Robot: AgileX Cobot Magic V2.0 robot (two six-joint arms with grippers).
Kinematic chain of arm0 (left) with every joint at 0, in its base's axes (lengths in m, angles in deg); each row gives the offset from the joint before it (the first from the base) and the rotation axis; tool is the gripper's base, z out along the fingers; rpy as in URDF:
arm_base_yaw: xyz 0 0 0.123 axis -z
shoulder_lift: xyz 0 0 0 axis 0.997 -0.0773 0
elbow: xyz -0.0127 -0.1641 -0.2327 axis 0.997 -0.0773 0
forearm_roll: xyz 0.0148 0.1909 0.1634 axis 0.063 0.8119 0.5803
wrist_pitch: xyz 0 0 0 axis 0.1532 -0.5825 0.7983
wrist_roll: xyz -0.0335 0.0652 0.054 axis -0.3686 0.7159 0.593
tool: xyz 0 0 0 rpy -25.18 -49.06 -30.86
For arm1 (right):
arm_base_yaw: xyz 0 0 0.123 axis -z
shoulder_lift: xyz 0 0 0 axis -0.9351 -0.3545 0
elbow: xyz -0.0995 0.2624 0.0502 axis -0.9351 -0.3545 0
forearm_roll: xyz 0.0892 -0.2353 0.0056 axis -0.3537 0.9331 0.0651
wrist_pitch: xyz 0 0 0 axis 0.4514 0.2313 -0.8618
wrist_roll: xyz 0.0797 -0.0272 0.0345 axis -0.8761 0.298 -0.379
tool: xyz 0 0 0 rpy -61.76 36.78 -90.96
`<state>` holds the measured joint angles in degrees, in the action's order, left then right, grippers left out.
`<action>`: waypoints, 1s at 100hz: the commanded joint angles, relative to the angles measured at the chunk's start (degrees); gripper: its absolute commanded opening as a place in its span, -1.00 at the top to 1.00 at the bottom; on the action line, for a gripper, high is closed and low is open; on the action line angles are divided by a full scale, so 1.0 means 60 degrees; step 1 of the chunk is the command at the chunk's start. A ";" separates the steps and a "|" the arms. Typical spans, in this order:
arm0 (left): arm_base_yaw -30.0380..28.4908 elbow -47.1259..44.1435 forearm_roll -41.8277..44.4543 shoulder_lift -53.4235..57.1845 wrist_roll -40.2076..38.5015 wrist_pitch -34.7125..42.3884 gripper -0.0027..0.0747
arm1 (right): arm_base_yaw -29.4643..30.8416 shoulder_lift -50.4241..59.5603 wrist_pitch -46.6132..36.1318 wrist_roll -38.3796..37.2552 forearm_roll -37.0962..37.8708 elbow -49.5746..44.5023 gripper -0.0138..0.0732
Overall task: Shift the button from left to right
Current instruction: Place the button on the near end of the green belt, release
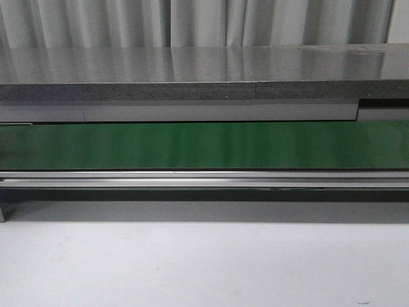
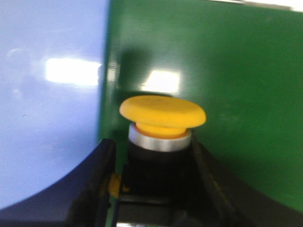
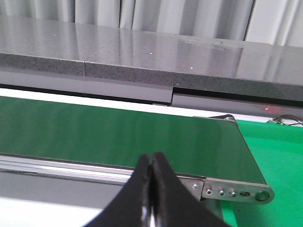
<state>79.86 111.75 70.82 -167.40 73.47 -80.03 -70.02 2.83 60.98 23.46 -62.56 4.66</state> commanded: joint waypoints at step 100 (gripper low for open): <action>0.0688 -0.0547 -0.0422 0.3172 0.0483 0.1285 -0.54 | 0.0007 0.0158 -0.0777 -0.0021 0.0100 0.0000 0.84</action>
<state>82.29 109.70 69.76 -154.81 75.76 -76.91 -70.02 2.83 60.98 23.46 -62.56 4.66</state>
